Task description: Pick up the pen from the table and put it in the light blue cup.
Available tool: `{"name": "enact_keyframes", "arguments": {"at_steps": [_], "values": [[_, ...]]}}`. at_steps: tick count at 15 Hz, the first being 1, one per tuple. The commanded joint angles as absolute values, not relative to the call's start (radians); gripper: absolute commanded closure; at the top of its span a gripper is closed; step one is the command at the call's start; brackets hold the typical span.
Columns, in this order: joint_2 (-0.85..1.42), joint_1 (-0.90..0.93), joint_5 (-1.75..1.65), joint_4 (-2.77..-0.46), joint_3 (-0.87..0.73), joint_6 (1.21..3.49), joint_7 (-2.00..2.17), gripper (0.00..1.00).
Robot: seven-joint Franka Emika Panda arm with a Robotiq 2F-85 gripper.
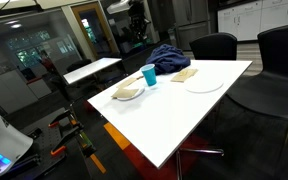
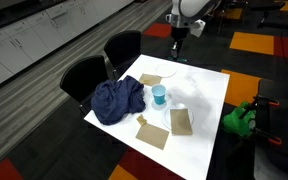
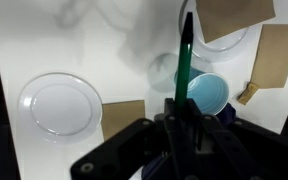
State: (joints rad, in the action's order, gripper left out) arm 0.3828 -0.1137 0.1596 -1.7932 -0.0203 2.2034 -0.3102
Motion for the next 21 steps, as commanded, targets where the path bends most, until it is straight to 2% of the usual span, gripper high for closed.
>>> {"name": "enact_keyframes", "arguments": {"at_steps": [1, 10, 21], "values": [[0.397, -0.169, 0.260, -1.796, 0.035, 2.277, -0.466, 0.96], [0.428, -0.312, 0.635, -1.787, 0.157, 2.305, -1.053, 0.96], [0.470, -0.338, 1.072, -1.770, 0.098, 2.053, -1.717, 0.96]]}}
